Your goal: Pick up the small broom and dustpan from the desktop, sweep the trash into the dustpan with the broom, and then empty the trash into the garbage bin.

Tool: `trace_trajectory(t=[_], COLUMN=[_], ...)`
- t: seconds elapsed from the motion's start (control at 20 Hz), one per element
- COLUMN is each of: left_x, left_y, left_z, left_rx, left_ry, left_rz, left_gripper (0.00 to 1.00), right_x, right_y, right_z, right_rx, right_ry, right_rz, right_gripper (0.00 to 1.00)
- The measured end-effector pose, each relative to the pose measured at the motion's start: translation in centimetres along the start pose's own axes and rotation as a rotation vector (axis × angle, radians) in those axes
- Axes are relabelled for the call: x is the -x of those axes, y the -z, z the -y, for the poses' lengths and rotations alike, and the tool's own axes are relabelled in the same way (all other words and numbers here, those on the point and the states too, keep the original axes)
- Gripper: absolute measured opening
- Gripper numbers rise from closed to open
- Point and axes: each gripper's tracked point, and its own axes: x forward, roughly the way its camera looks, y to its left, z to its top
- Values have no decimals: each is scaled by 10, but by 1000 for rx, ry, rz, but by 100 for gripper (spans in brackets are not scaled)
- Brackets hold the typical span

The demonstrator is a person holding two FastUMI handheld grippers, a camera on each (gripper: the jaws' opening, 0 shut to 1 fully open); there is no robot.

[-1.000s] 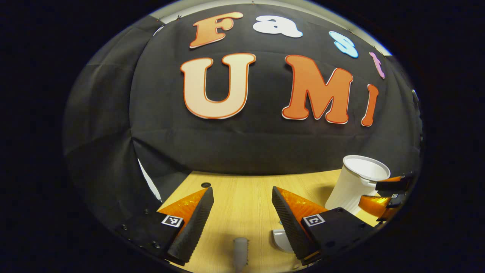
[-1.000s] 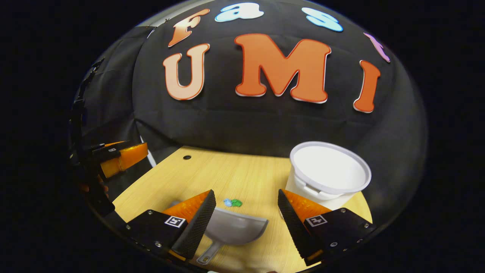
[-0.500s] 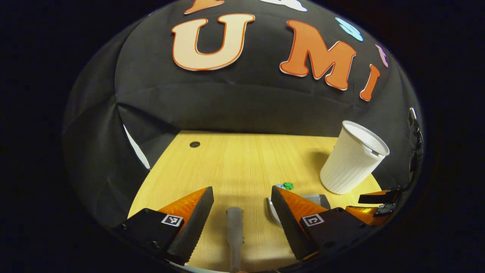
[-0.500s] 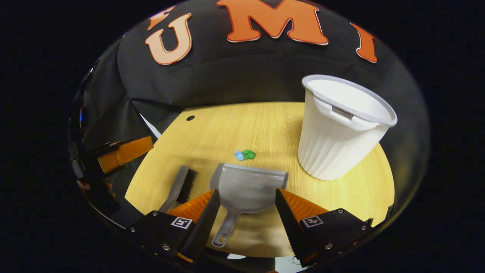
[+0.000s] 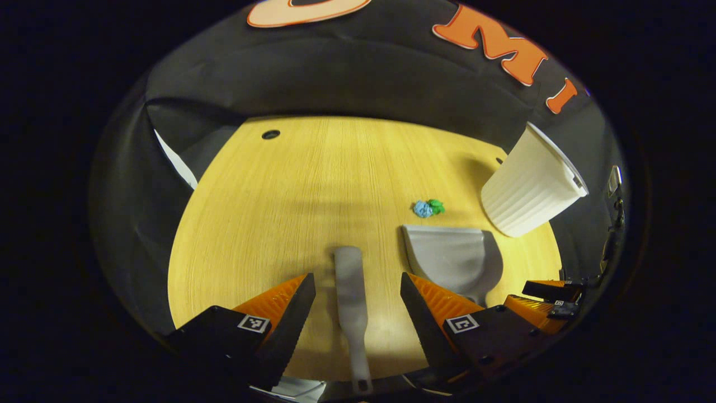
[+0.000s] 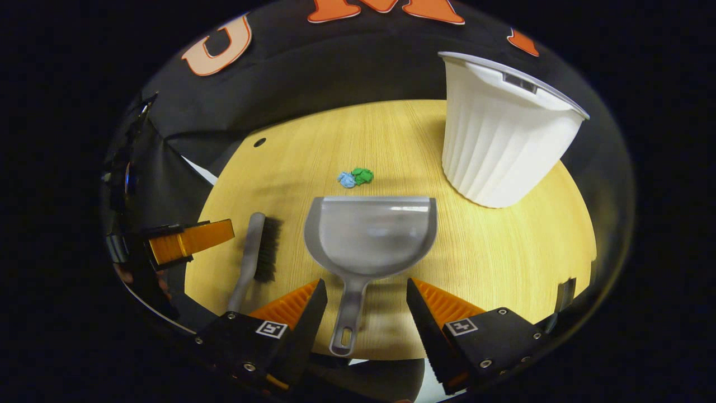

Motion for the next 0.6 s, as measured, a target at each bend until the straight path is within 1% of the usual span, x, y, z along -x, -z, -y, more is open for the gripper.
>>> trace_trajectory(t=[0.1, 0.2, 0.35, 0.4, 0.5, 0.6], left_x=[-8, -14, -31, -36, -43, -46], left_y=[18, 29, 44, 51, 61, 71], left_z=[-4, -4, -2, -1, 1, 0], left_rx=[-21, -21, 20, 30, 34, 45], left_ry=[21, 51, 70, 78, 97, 100], left_rz=[-86, -163, -255, -282, -330, -377], left_gripper=[99, 98, 99, 94, 94, 94], right_x=[1, -1, -1, -4, -6, -11], right_y=[4, 11, 21, 23, 23, 23], right_z=[3, 7, 2, 3, 3, 2], right_rx=[-18, -44, -53, -49, -40, -34], right_ry=[37, 69, 70, 75, 86, 98], right_rz=[-34, -68, -119, -128, -146, -167], right_gripper=[87, 87, 86, 84, 83, 83])
